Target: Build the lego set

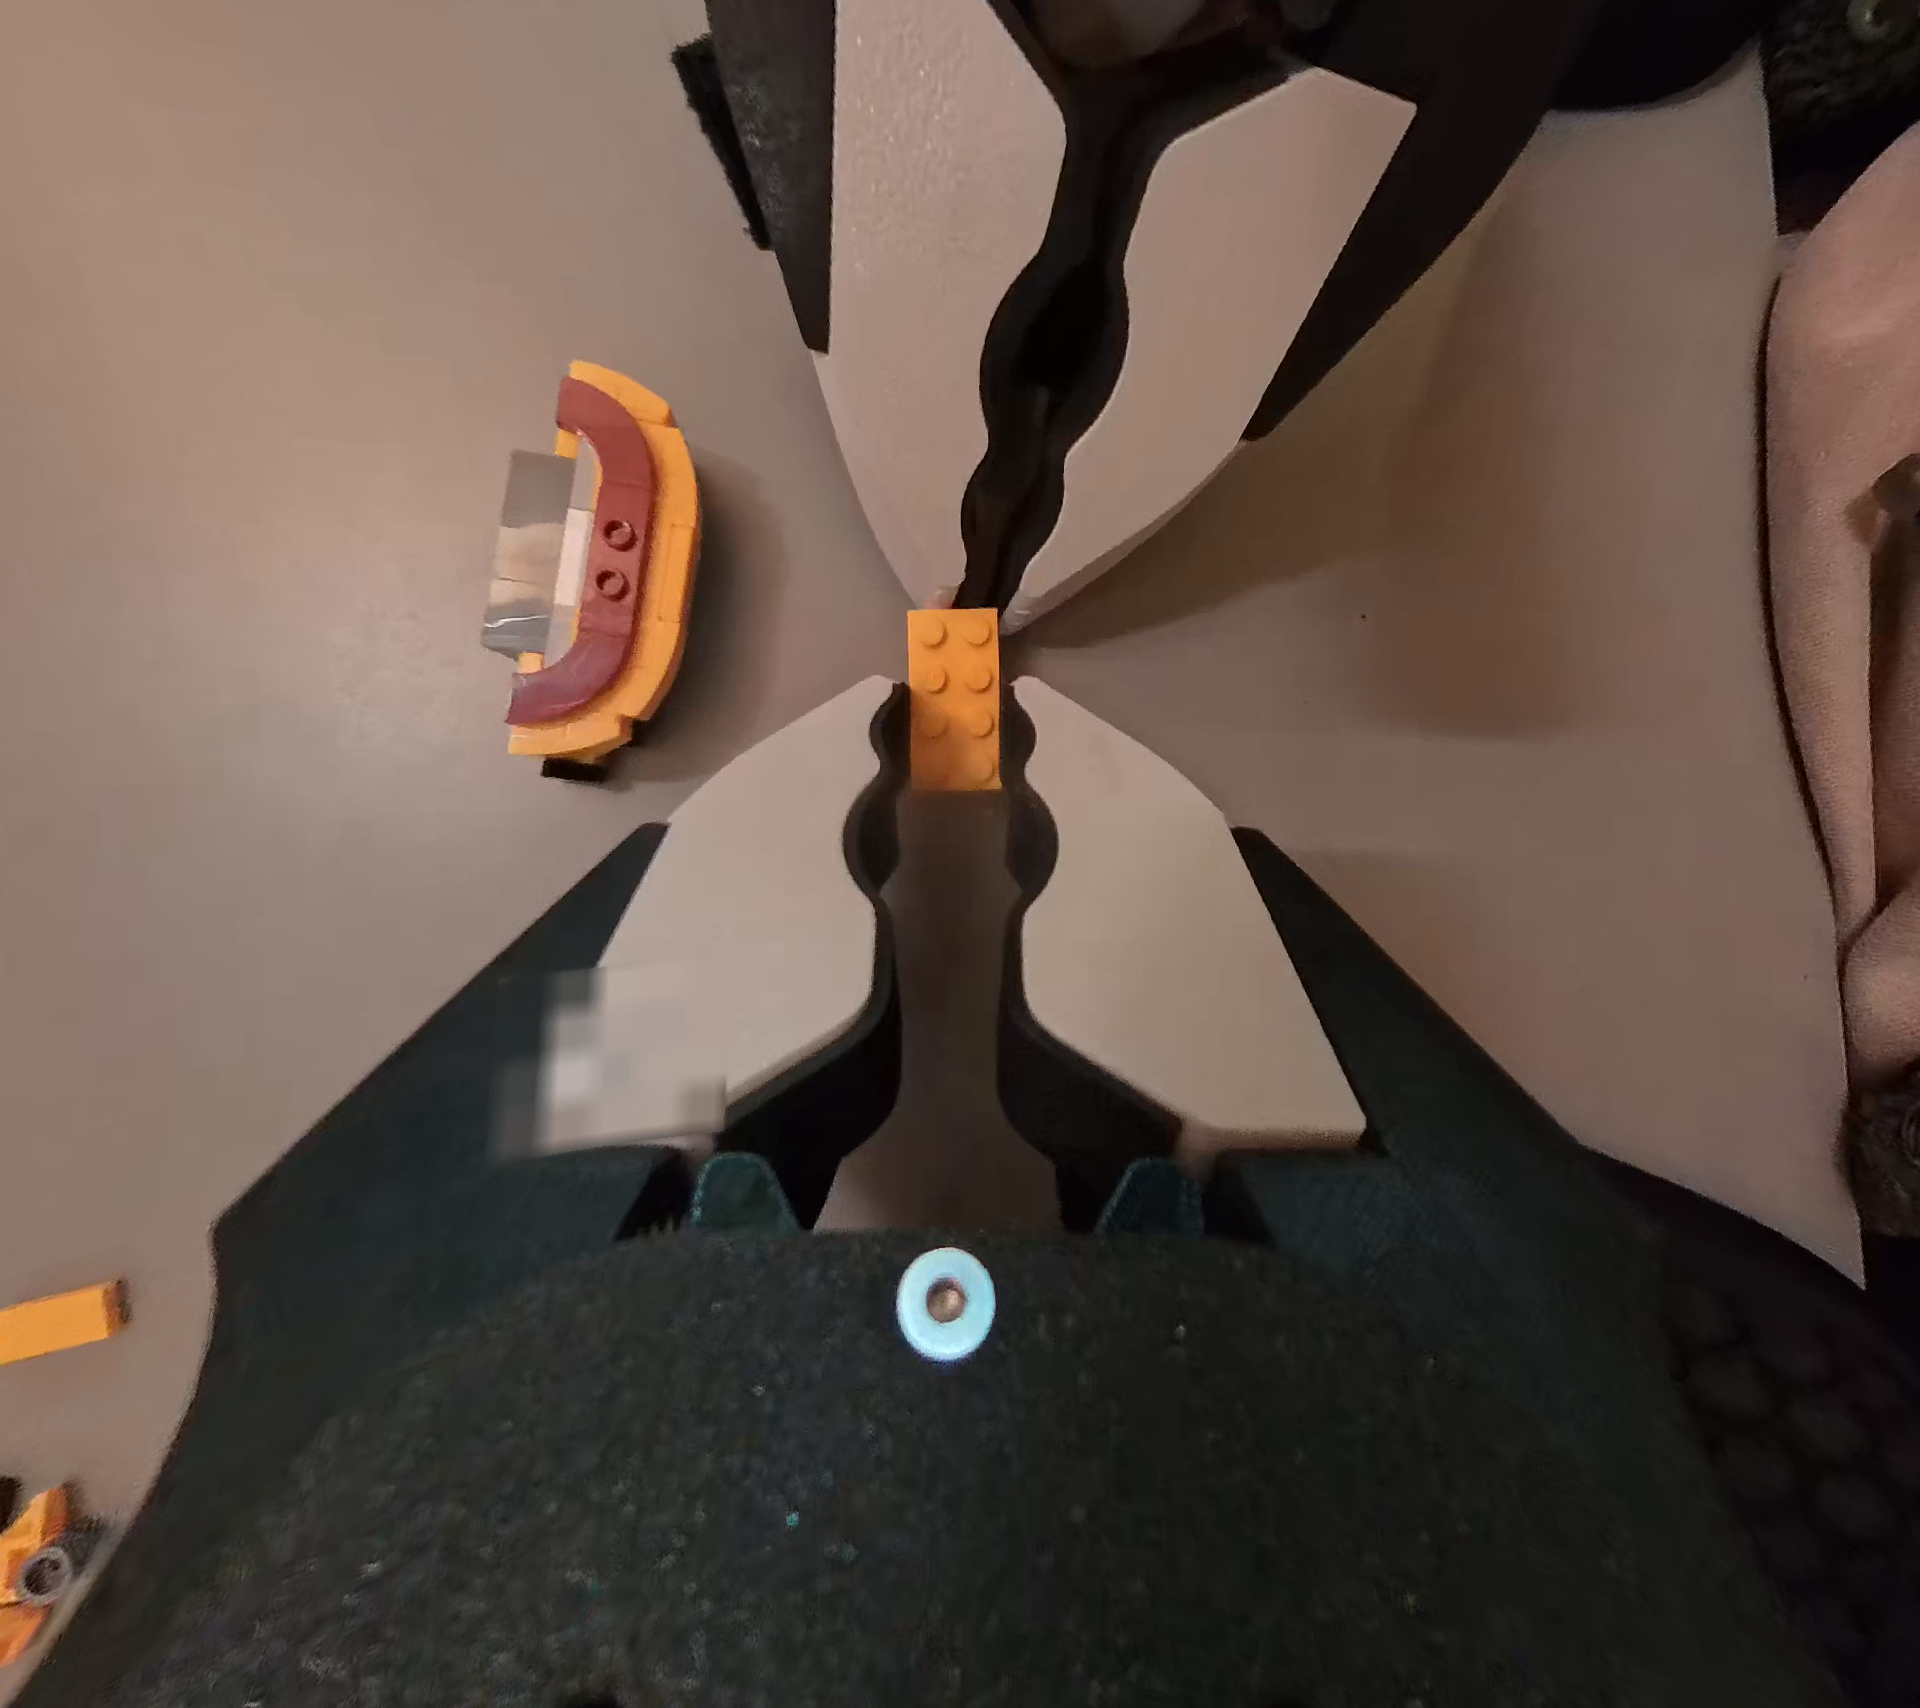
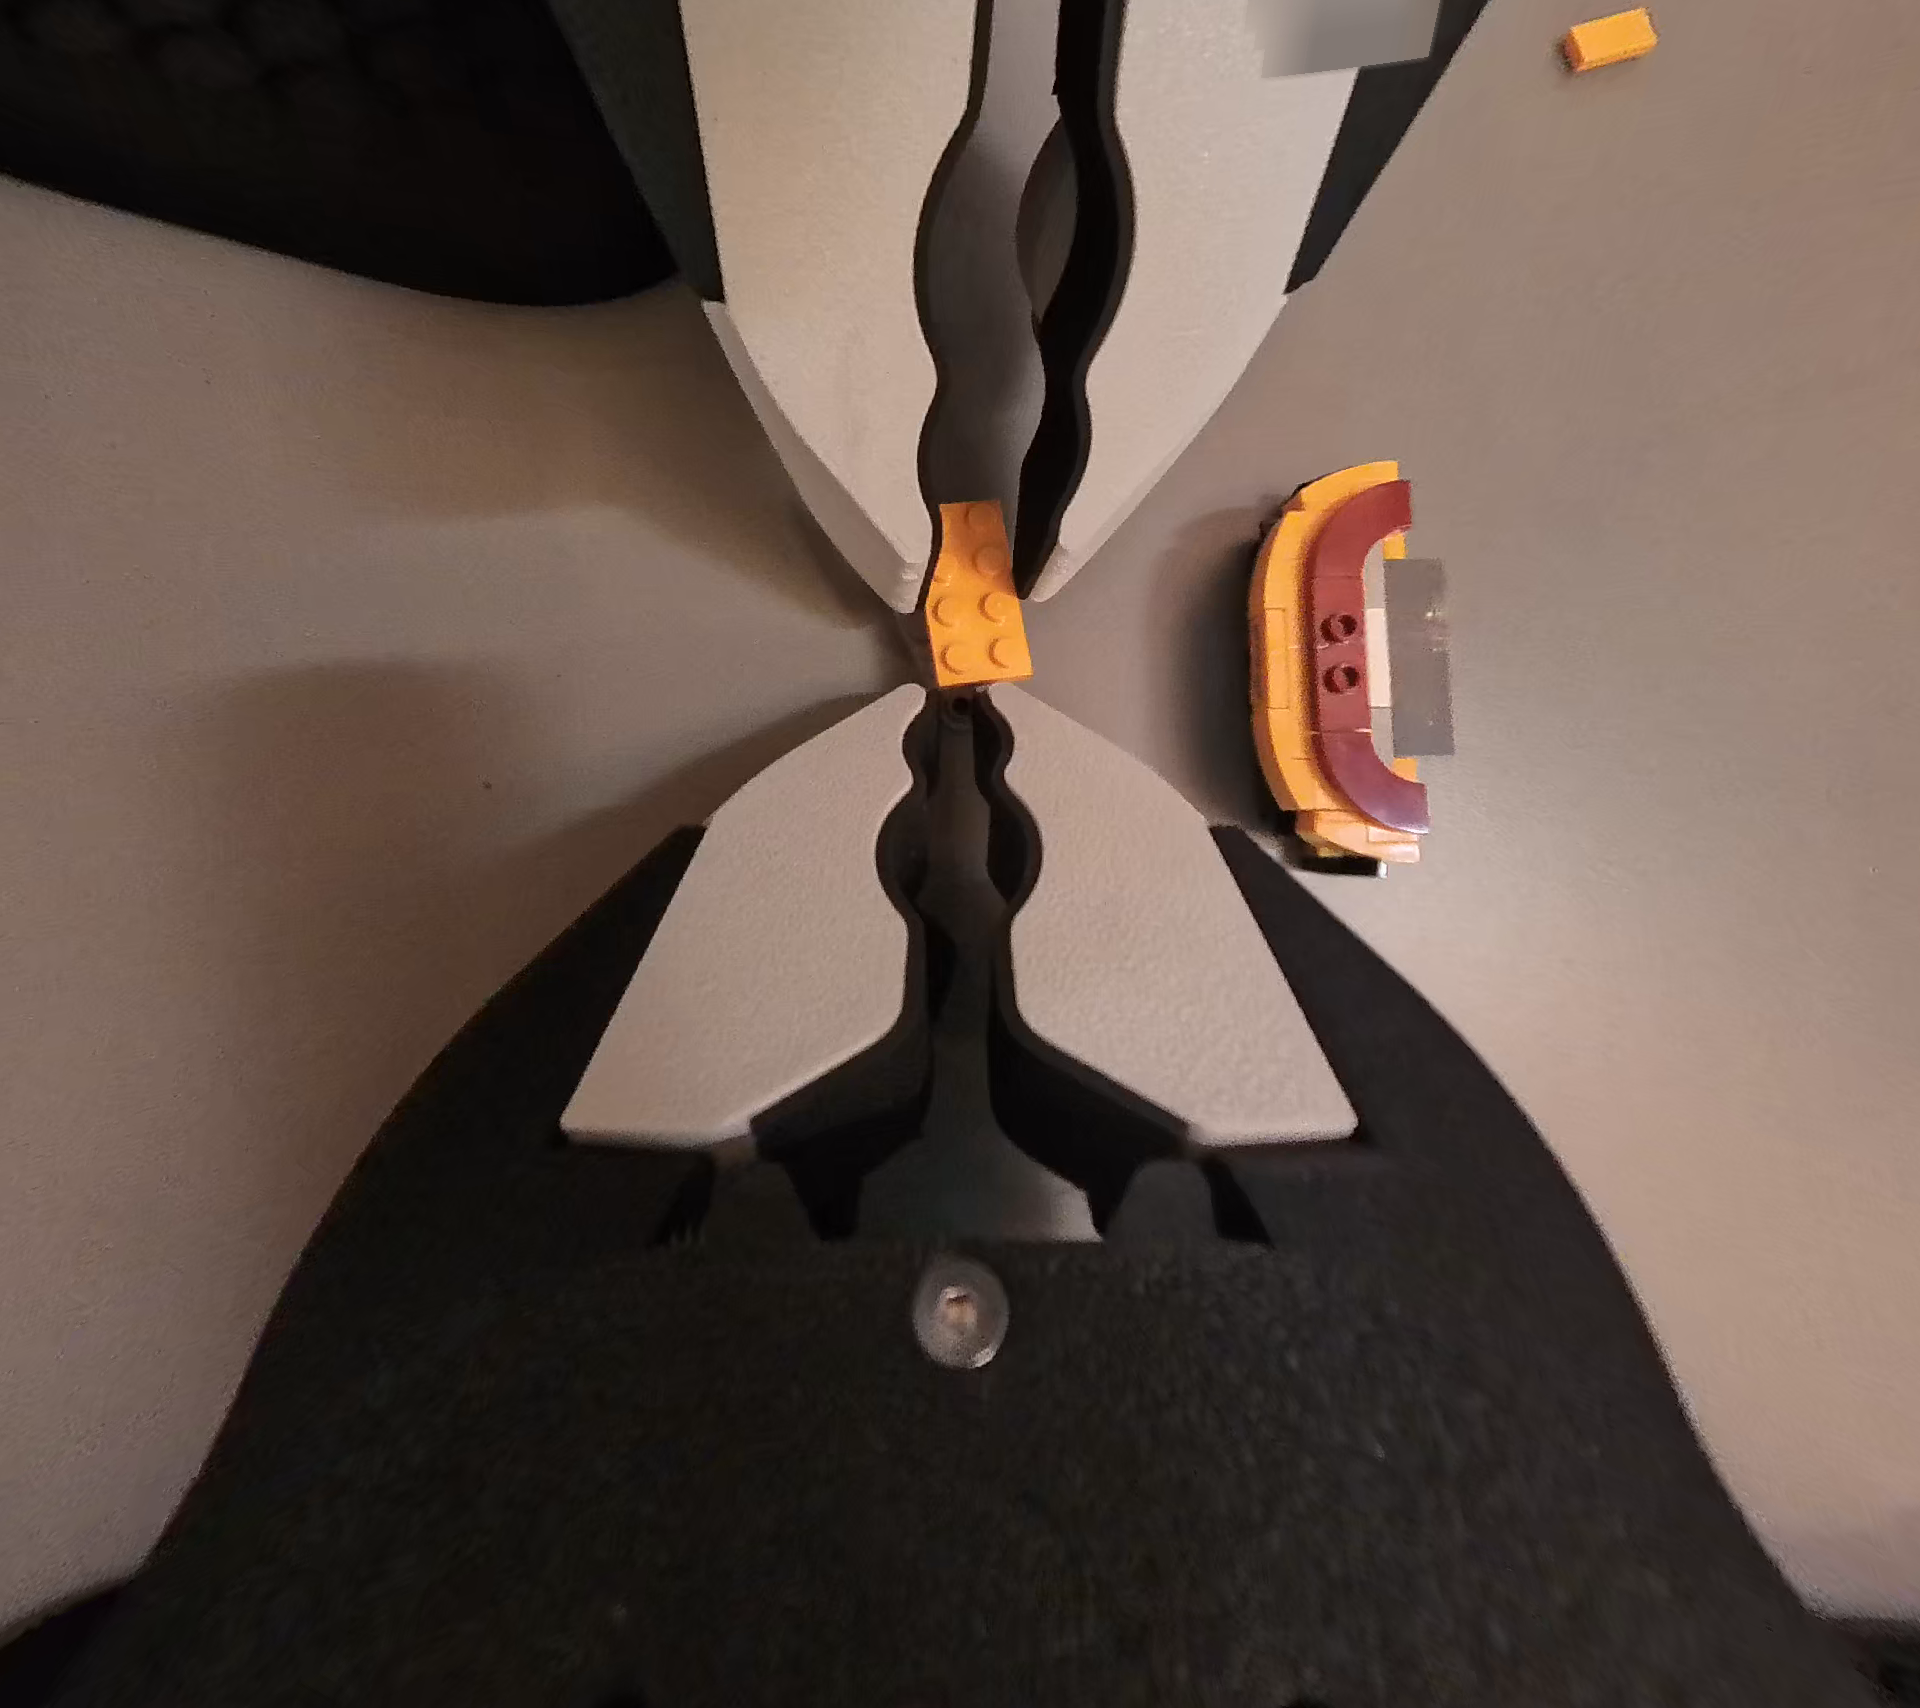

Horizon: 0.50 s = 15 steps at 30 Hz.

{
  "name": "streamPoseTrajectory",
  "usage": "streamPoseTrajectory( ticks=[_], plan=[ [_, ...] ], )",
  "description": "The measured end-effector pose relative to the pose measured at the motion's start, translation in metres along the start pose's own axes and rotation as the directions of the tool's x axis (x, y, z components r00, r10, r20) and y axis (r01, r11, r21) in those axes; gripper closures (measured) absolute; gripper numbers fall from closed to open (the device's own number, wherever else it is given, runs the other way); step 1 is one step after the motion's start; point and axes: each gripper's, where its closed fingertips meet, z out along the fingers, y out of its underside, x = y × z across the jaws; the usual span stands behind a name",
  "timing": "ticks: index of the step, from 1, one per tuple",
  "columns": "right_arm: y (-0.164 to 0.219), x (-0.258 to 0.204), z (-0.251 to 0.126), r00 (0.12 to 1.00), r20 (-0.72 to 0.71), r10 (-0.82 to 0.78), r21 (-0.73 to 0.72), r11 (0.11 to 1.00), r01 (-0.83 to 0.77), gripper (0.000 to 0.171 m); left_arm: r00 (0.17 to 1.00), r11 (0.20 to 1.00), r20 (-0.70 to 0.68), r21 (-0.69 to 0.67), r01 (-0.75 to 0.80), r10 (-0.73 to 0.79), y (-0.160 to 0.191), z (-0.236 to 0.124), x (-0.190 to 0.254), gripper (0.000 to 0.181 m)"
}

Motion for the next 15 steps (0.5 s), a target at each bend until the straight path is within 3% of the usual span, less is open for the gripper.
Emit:
streamPoseTrajectory(
  ticks=[6, 15],
  plan=[
    [0.001, -0.004, -0.008, 0.998, 0.059, 0.030, 0.015, 0.999, -0.030, 0.154, 1.000, 1.000, 0.007, -0.011, 0.017, -0.016, 0.000, 0.000, 0.001, 0.165],
    [0.009, 0.003, -0.010, 0.997, 0.071, 0.043, 0.009, 0.999, -0.044, 0.153, 0.999, 0.999, 0.018, -0.015, 0.035, -0.035, -0.002, 0.003, 0.001, 0.166]
  ],
)
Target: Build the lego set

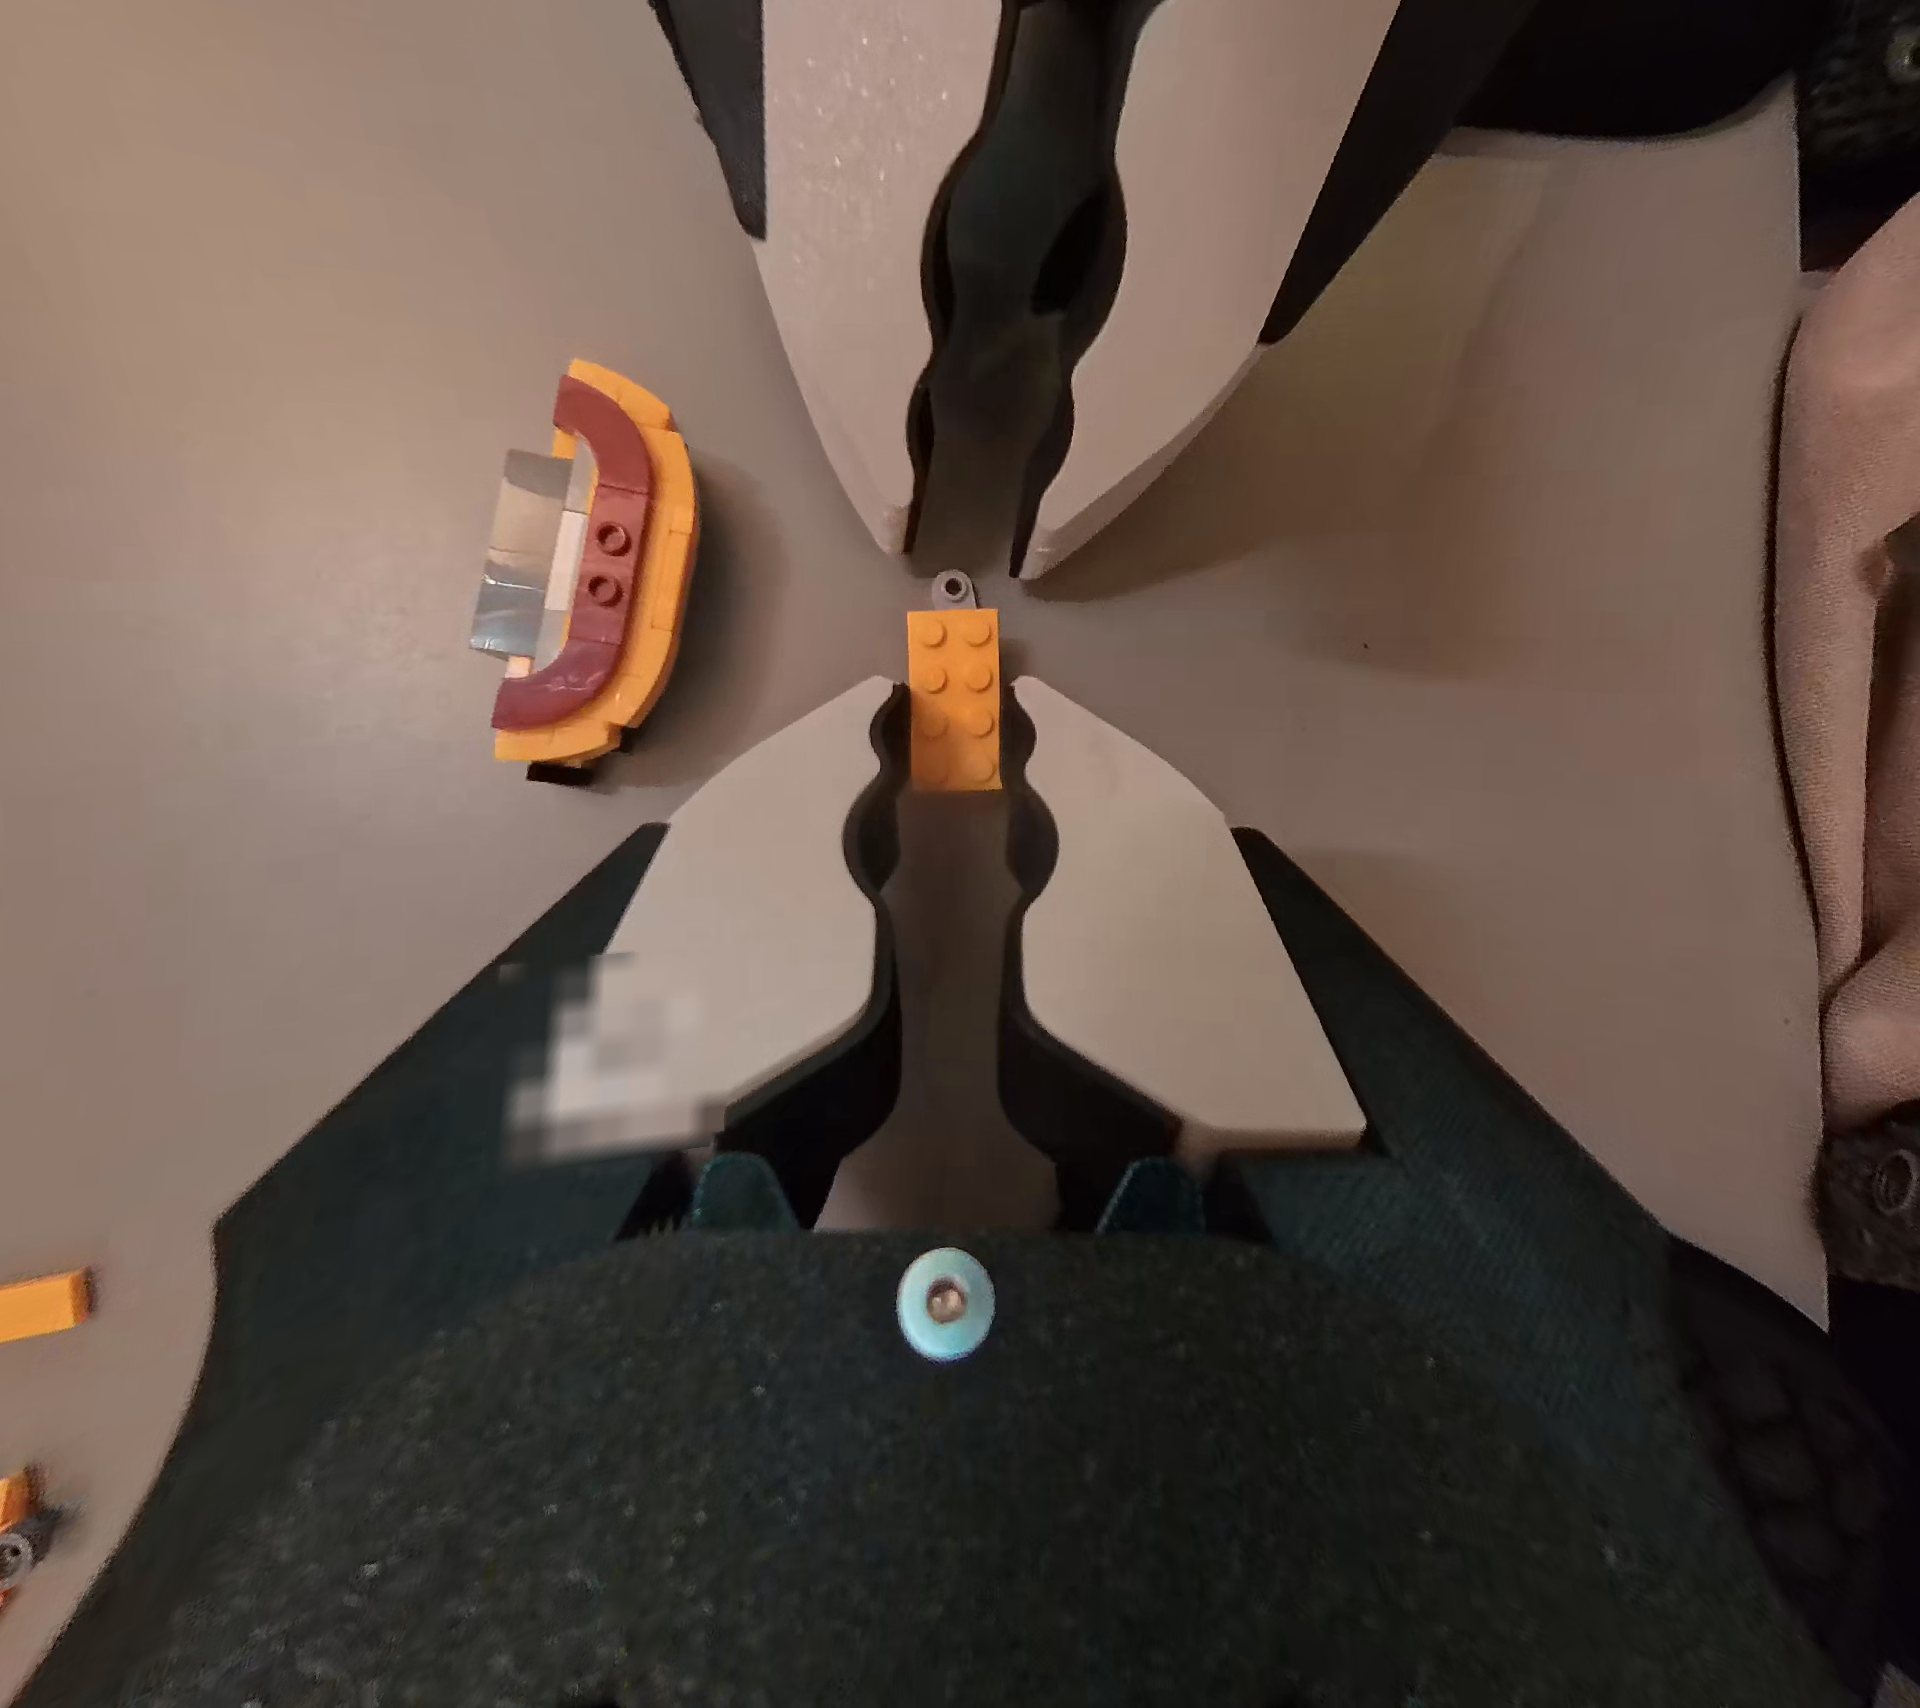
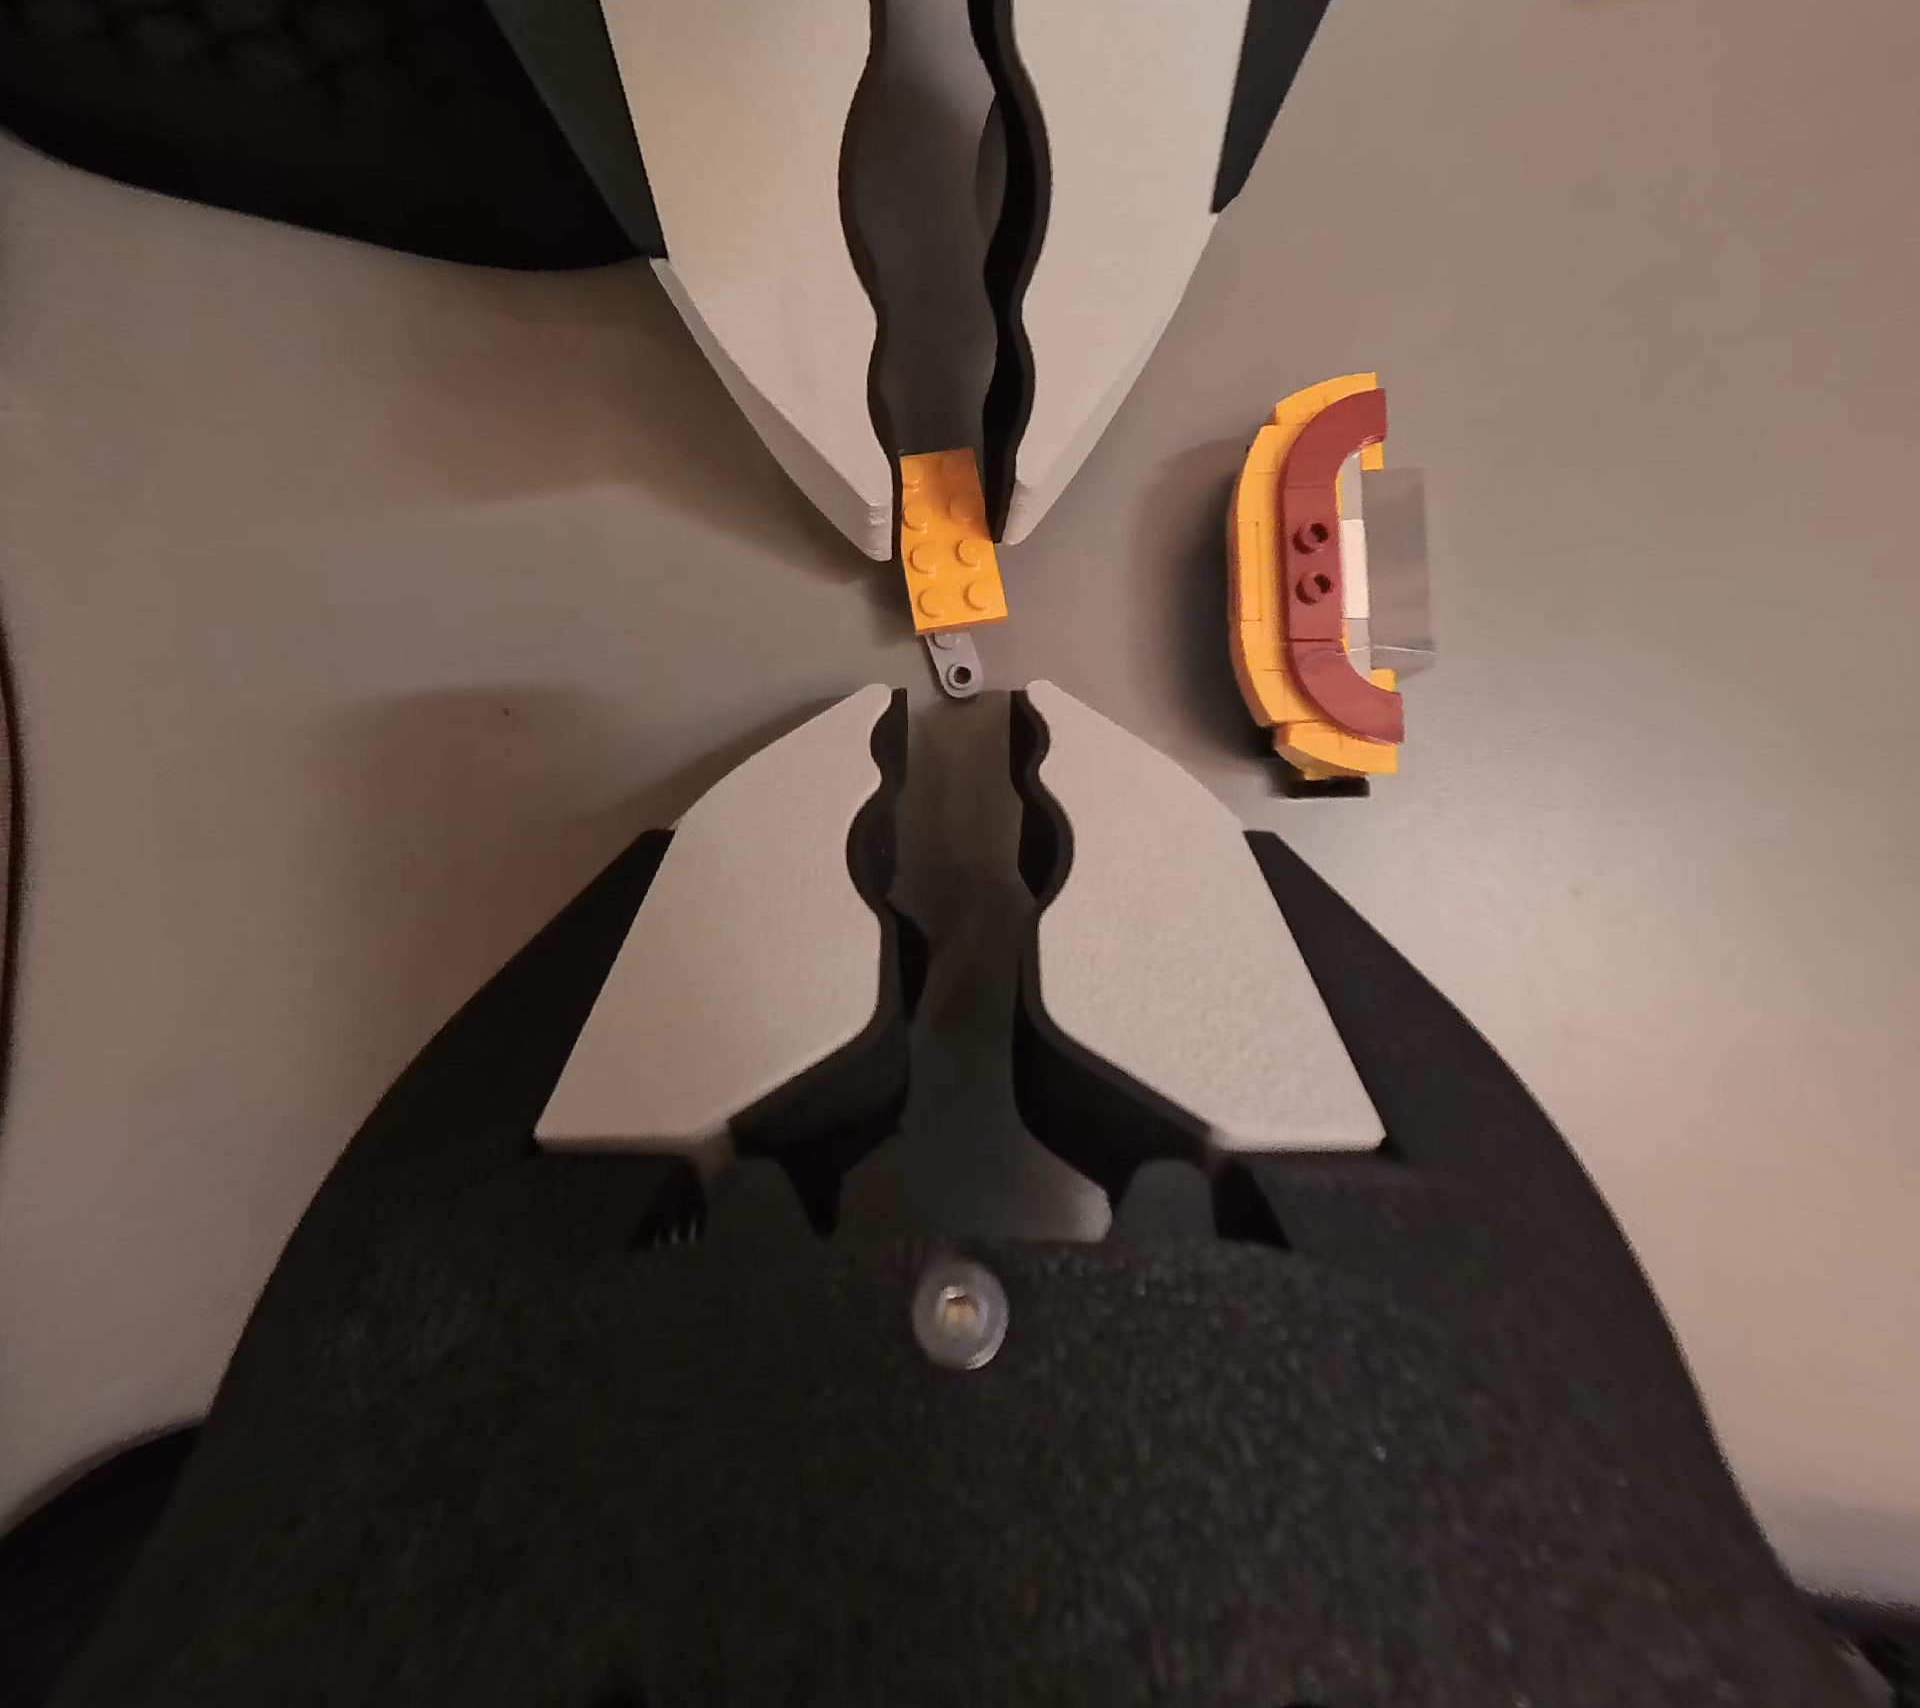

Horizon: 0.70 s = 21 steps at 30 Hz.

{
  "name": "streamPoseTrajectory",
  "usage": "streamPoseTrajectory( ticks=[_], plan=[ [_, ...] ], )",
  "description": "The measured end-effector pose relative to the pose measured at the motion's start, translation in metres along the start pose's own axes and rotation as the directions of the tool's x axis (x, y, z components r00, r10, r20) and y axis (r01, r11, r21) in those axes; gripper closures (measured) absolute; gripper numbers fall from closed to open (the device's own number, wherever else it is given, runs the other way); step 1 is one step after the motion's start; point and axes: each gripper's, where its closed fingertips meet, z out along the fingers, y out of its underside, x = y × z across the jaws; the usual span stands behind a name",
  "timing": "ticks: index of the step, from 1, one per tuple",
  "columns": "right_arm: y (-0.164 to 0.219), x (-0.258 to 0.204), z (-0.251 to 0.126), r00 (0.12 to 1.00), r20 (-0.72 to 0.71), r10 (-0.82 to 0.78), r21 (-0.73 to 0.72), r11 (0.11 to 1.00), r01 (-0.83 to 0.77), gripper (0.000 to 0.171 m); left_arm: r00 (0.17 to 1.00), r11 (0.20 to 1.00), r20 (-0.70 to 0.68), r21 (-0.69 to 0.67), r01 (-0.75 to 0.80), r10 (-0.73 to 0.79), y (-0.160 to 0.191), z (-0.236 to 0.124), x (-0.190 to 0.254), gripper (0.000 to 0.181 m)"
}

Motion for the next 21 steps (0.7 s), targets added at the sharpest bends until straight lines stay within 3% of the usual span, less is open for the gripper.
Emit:
streamPoseTrajectory(
  ticks=[7, 21],
  plan=[
    [-0.003, -0.002, 0.005, 1.000, -0.025, -0.018, -0.005, 1.000, 0.018, 0.164, 1.000, 1.000, 0.017, -0.005, 0.003, -0.003, 0.001, -0.003, -0.003, 0.166],
    [-0.008, -0.007, 0.002, 1.000, 0.010, -0.019, 0.023, 1.000, 0.019, 0.163, 1.000, 1.000, 0.020, 0.006, -0.009, 0.008, 0.000, -0.007, -0.003, 0.166]
  ],
)
